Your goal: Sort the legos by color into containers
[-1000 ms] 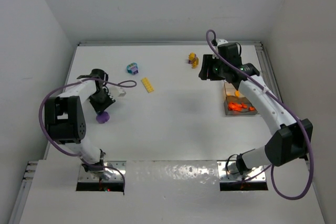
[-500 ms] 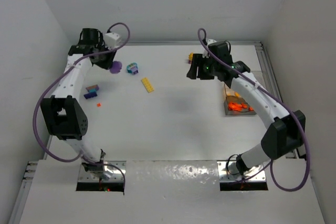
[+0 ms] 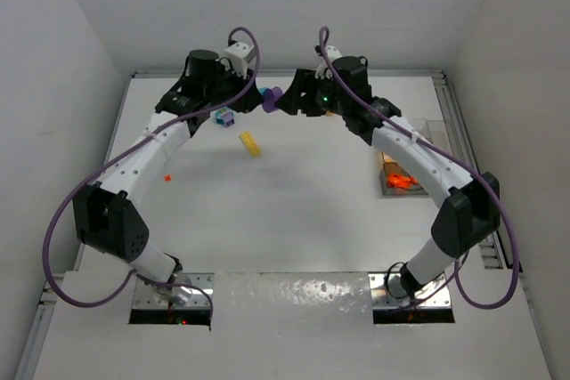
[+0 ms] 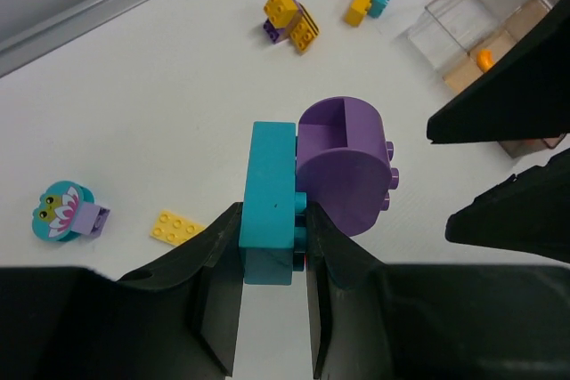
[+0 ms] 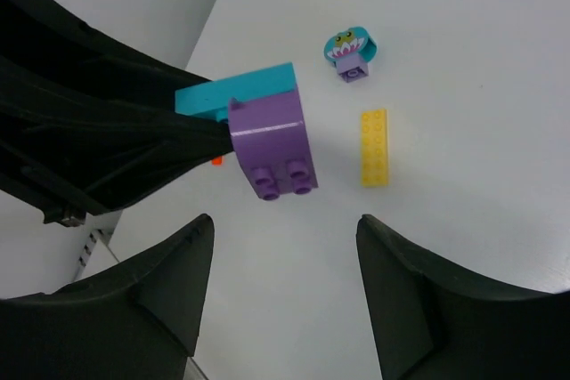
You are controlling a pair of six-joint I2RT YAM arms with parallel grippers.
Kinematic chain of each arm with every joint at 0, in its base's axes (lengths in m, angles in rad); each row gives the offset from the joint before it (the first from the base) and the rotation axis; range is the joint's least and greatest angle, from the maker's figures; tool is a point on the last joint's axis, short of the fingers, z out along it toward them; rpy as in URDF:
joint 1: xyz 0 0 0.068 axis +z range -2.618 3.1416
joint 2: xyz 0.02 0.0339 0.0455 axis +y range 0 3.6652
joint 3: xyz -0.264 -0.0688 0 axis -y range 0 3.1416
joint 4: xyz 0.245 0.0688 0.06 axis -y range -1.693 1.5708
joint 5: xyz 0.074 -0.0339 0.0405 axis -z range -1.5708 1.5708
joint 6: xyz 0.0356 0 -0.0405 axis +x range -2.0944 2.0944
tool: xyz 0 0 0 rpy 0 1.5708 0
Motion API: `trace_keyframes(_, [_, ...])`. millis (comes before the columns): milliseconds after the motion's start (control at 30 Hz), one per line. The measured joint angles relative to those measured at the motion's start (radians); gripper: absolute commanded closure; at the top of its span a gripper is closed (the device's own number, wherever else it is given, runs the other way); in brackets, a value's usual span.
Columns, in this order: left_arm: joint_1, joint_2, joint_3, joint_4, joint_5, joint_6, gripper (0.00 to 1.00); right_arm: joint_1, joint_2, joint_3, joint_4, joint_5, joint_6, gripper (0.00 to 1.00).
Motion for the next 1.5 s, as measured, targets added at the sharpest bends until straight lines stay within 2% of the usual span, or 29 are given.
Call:
trace_keyframes(233, [0.005,-0.018,-0.021,0.027,0.024,-0.051,1.0,0.01,0.028,-0.019,0.041,-0.004,0.059,0.36])
trace_keyframes(367, [0.005,-0.026,-0.026,0.03,0.043,-0.07,1.0,0.036,0.064,-0.016,0.059,-0.003,0.061,0.44])
trace_keyframes(500, [0.005,-0.028,-0.028,0.031,0.061,-0.088,1.0,0.051,0.093,-0.014,0.064,0.0,0.054,0.64])
trace_keyframes(533, [0.005,-0.028,-0.028,0.031,0.06,-0.09,1.0,0.053,0.095,-0.013,0.063,0.001,0.048,0.72])
trace_keyframes(633, [0.005,-0.028,-0.029,0.035,0.069,-0.098,1.0,0.058,0.097,-0.01,0.058,0.003,0.032,0.83])
trace_keyframes(700, [0.005,-0.03,-0.032,0.036,0.069,-0.101,1.0,0.058,0.096,-0.008,0.058,0.008,0.025,0.84])
trace_keyframes(800, [0.005,-0.03,-0.033,0.034,0.067,-0.109,1.0,0.06,0.097,-0.003,0.048,0.019,0.002,1.0])
trace_keyframes(1000, [0.005,-0.029,-0.031,0.013,0.041,-0.129,1.0,0.06,0.097,0.007,0.026,0.026,-0.051,1.0])
trace_keyframes(1167, [-0.008,0.035,0.042,-0.09,0.032,-0.147,1.0,0.05,0.059,-0.053,0.018,0.049,-0.11,1.0])
trace_keyframes(1233, [-0.013,0.057,0.044,-0.13,0.002,-0.142,1.0,0.018,0.011,-0.108,0.003,0.053,-0.128,1.0])
trace_keyframes(1367, [0.0,0.091,0.043,-0.185,-0.046,-0.142,1.0,-0.125,-0.125,-0.248,-0.024,0.071,-0.129,1.0])
trace_keyframes(1500, [0.006,0.101,0.043,-0.204,-0.067,-0.142,1.0,-0.183,-0.195,-0.293,-0.071,0.133,-0.132,1.0])
